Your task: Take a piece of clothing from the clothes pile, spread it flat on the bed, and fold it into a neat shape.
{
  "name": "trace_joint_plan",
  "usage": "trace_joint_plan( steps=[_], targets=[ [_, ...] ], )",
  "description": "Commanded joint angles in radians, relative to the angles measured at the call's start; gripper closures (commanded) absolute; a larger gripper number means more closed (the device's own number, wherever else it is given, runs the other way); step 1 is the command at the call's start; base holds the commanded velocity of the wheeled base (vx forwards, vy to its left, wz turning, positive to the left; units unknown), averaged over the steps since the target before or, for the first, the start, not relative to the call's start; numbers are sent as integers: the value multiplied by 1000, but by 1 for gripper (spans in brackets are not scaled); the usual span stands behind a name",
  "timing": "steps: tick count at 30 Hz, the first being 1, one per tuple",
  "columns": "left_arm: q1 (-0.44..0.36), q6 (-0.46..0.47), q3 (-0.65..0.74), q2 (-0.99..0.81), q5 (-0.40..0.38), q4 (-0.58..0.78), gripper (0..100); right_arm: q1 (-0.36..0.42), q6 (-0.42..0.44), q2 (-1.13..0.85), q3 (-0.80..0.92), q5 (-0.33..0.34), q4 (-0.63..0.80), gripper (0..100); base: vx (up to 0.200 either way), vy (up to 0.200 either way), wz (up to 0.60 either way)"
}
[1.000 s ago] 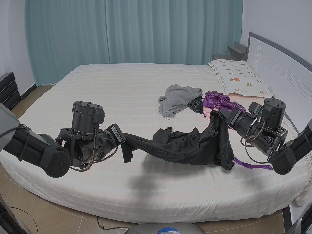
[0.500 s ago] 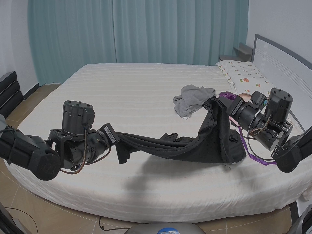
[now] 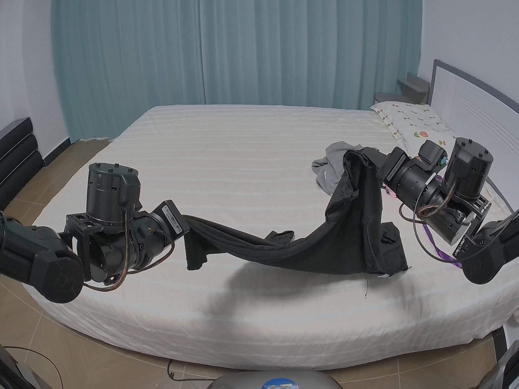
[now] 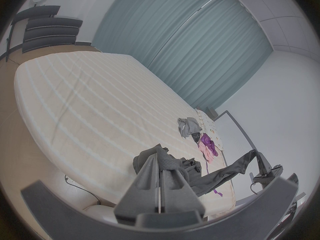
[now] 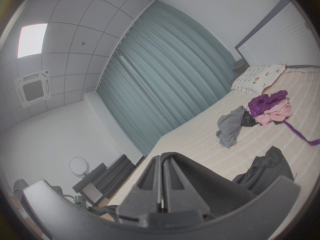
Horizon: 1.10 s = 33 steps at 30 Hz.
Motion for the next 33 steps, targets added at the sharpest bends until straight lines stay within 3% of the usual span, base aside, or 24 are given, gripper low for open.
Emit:
trace_joint_plan(
  steps=[1, 6, 33],
  targets=[
    [0, 0, 2, -2, 1, -1, 100, 1, 2, 15, 8, 0, -2, 100, 0, 200, 0],
    [1, -2, 4, 0, -2, -6, 100, -2, 4, 12, 37, 2, -2, 100, 0, 200, 0],
    [-9, -7, 74, -11, -2, -11, 100, 1, 10, -143, 277, 3, -4, 100, 0, 0, 0]
  ],
)
